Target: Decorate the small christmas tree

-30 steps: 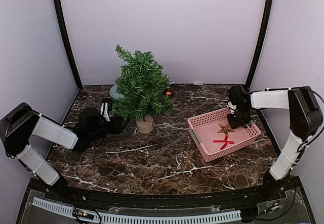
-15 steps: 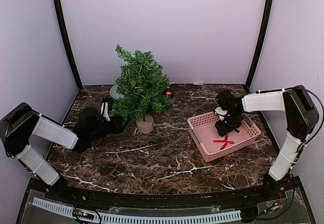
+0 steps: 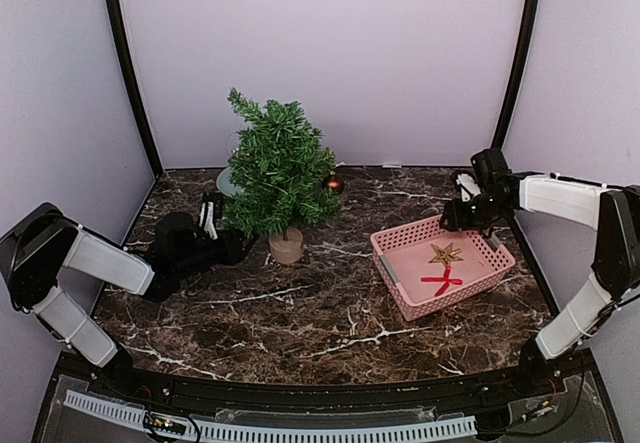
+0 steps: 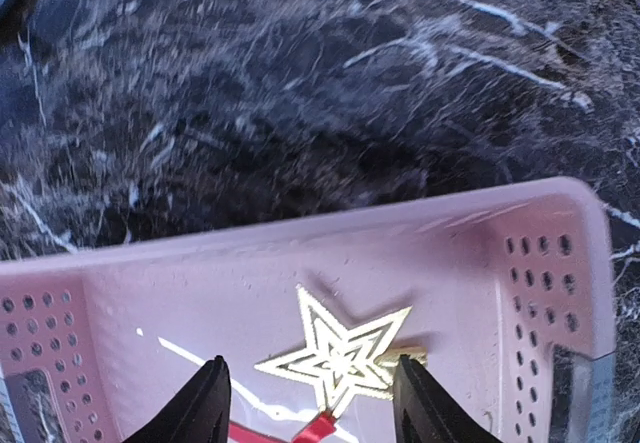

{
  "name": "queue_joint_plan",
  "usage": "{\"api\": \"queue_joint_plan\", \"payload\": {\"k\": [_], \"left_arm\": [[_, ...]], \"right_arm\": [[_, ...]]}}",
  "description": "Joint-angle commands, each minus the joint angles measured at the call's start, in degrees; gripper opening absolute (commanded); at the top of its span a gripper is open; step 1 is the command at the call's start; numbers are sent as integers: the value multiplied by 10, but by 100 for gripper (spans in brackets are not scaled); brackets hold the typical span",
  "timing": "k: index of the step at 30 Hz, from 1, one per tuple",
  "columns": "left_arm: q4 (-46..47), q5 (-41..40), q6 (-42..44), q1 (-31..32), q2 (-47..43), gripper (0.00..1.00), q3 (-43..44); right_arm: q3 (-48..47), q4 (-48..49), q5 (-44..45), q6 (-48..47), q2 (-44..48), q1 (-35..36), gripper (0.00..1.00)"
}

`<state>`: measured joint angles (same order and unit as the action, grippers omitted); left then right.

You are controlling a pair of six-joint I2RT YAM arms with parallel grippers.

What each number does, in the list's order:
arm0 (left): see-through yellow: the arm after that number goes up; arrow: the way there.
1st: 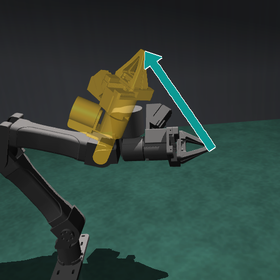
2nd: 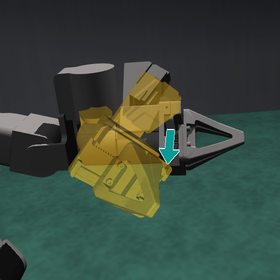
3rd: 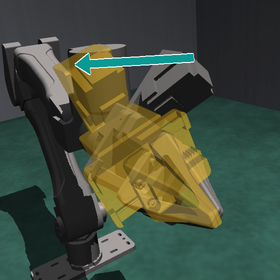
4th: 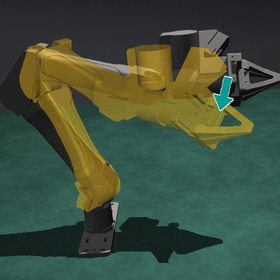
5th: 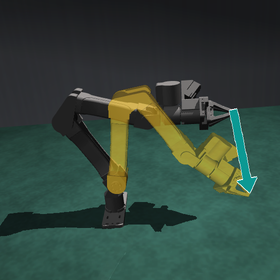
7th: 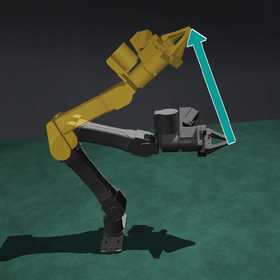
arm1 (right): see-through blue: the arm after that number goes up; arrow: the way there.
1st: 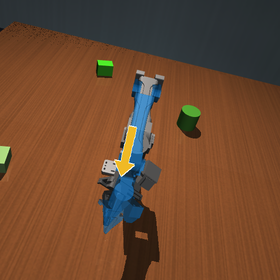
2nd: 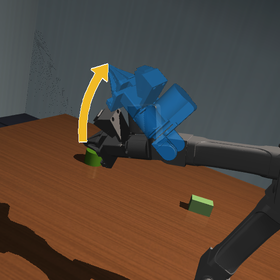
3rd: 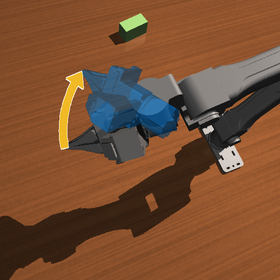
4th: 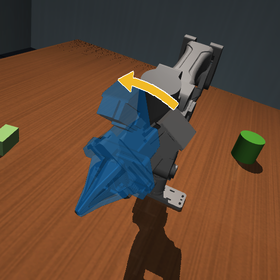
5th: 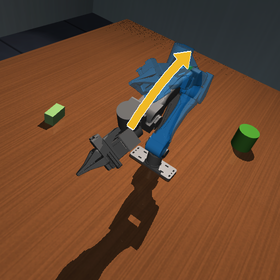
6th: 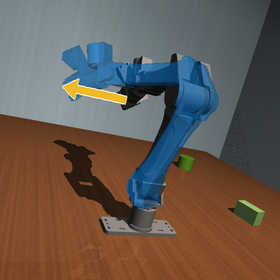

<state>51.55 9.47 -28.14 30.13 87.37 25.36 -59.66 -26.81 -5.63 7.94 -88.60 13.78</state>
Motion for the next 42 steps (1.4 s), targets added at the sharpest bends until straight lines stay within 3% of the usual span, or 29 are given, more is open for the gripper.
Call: {"api": "queue_joint_plan", "payload": {"k": [1, 7, 14, 21, 24, 32, 38, 42], "left_arm": [[20, 8, 1, -2, 0, 46, 13], [18, 6, 4, -2, -7, 46, 11], [14, 5, 9, -2, -11, 46, 13], [14, 6, 9, -2, -8, 46, 18], [16, 9, 7, -2, -4, 46, 20], [18, 7, 6, -2, -7, 46, 16], [15, 6, 11, -3, -8, 46, 17], [17, 6, 10, -2, -5, 46, 19]], "right_arm": [[-12, 40, -76, 35, -24, -52, 54], [-34, 39, -127, 43, -82, -79, 54], [-33, 41, -115, 35, -122, -81, 53], [-8, 51, -88, 28, -131, -82, 64], [-4, 59, -103, 29, -142, -86, 64], [19, 114, -238, 49, -165, -113, 42], [29, 110, -263, 54, -158, -121, 28], [42, 108, -278, 53, -144, -122, 12]]}}
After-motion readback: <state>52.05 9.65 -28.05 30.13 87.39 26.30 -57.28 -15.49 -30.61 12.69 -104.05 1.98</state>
